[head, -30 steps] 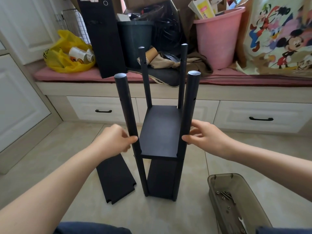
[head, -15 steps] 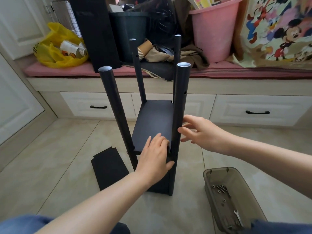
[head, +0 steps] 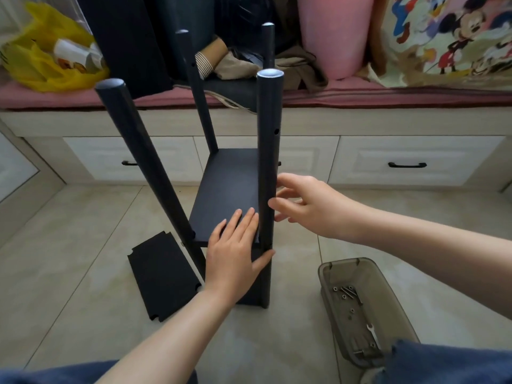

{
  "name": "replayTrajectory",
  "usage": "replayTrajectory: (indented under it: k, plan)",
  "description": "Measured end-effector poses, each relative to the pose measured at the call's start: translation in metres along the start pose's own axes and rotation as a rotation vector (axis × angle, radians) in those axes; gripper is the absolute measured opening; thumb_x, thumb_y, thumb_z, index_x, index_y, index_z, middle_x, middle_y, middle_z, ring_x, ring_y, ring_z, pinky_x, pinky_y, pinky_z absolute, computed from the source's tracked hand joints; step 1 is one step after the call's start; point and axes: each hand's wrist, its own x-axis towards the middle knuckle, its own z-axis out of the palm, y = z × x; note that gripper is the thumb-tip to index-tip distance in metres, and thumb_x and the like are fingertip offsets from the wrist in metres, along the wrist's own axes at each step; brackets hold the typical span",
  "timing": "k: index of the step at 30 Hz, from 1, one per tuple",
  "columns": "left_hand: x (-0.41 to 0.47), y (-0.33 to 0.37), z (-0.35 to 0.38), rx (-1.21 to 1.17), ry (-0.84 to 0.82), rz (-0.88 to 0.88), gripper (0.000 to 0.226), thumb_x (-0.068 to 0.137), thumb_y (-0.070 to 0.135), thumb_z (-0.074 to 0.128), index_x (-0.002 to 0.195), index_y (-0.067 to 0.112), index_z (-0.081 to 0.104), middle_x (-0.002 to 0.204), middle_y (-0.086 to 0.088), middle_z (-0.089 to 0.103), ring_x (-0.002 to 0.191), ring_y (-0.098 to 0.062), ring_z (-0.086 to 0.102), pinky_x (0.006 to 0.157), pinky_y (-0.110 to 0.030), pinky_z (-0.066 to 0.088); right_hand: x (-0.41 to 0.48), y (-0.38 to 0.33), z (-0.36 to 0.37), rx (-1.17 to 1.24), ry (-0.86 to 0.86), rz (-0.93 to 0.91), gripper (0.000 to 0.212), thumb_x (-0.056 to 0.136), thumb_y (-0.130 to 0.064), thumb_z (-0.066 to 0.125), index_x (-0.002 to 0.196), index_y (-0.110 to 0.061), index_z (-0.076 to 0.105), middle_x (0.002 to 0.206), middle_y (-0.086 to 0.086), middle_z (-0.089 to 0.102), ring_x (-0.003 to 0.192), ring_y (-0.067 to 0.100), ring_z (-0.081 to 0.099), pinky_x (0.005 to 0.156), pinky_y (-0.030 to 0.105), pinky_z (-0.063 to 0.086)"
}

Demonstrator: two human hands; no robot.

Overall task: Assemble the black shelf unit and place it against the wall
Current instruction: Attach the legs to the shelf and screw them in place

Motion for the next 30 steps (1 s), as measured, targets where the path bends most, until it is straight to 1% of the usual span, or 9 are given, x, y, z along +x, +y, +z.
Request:
replayTrajectory:
  k: [3,8,13,18,21,23,26,28,30]
  plan:
    - [-0.001,0.001,0.002,0.005,0.05,0.005,0.068,0.091,0.056,0.062,0.147,0.02,0.052,0.153,0.005,0.049,0.148,-0.017,0.036,0.121,-0.038,0.022,-0.004,0.004,-0.001,0.056,0.001,0.022,0.022,0.099,-0.025,0.058,0.121,-0.026,0.059,0.112,-0.006,0.07,0.092,0.005,0.071,0.08,0.024,0.059]
    - [-0.002,0.005,0.006,0.029,0.121,0.004,0.067,0.092,0.058,0.046,0.141,0.014,0.059,0.146,0.0,0.056,0.143,-0.021,0.044,0.117,-0.041,0.03,-0.017,0.027,-0.008,0.125,-0.004,0.141,0.019,0.097,-0.024,0.06,0.116,-0.024,0.062,0.105,-0.005,0.072,0.091,0.005,0.072,0.08,0.026,0.06]
    - [-0.003,0.006,0.008,0.062,0.134,-0.004,0.064,0.091,0.054,0.051,0.136,0.011,0.062,0.145,-0.002,0.058,0.143,-0.023,0.044,0.117,-0.04,0.028,-0.028,0.078,-0.006,0.094,-0.17,0.453,0.013,0.097,-0.023,0.061,0.108,-0.019,0.066,0.1,-0.003,0.075,0.092,0.009,0.072,0.077,0.024,0.06]
    - [-0.002,0.012,0.011,0.084,0.165,-0.03,0.058,0.089,0.048,0.058,0.131,0.009,0.065,0.143,-0.003,0.06,0.142,-0.025,0.046,0.115,-0.041,0.028,-0.021,0.133,0.01,-0.06,-0.234,0.653,0.014,0.1,-0.026,0.055,0.104,-0.015,0.064,0.093,-0.001,0.073,0.086,0.017,0.07,0.076,0.03,0.058]
    - [-0.002,0.013,0.013,0.097,0.169,-0.037,0.059,0.089,0.049,0.055,0.13,0.009,0.066,0.143,-0.004,0.059,0.143,-0.025,0.045,0.115,-0.042,0.028,-0.028,0.163,0.034,-0.279,-0.278,0.746,0.023,0.098,-0.023,0.054,0.081,-0.008,0.06,0.08,0.006,0.063,0.068,0.022,0.06,0.057,0.026,0.051]
    - [-0.002,0.011,0.015,0.109,0.172,-0.034,0.059,0.09,0.051,0.053,0.13,0.009,0.066,0.143,-0.004,0.059,0.143,-0.025,0.044,0.115,-0.043,0.028,-0.04,0.182,0.054,-0.397,-0.346,0.815,0.025,0.1,-0.028,0.052,0.089,-0.007,0.06,0.092,0.008,0.064,0.086,0.027,0.064,0.058,0.023,0.046]
    - [-0.001,0.01,0.018,0.111,0.19,-0.026,0.058,0.089,0.051,0.052,0.127,0.009,0.067,0.142,-0.004,0.061,0.142,-0.026,0.045,0.114,-0.043,0.029,-0.058,0.211,0.083,-0.327,-0.347,0.934,0.048,0.103,-0.037,0.047,0.132,0.002,0.05,0.133,0.016,0.057,0.118,0.033,0.06,0.078,0.031,0.049]
    - [-0.001,0.008,0.02,0.116,0.2,-0.023,0.057,0.089,0.05,0.054,0.126,0.009,0.068,0.141,-0.004,0.061,0.142,-0.026,0.045,0.115,-0.042,0.029,-0.065,0.222,0.098,-0.237,-0.308,0.96,0.045,0.103,-0.036,0.047,0.13,0.0,0.049,0.138,0.018,0.053,0.121,0.034,0.058,0.082,0.035,0.054]
    - [-0.001,0.007,0.021,0.116,0.209,-0.019,0.056,0.09,0.05,0.055,0.125,0.01,0.068,0.14,-0.004,0.062,0.142,-0.025,0.045,0.115,-0.042,0.028,-0.067,0.231,0.108,-0.198,-0.261,0.953,0.027,0.104,-0.033,0.047,0.113,-0.007,0.047,0.138,0.02,0.052,0.124,0.035,0.056,0.088,0.035,0.052]
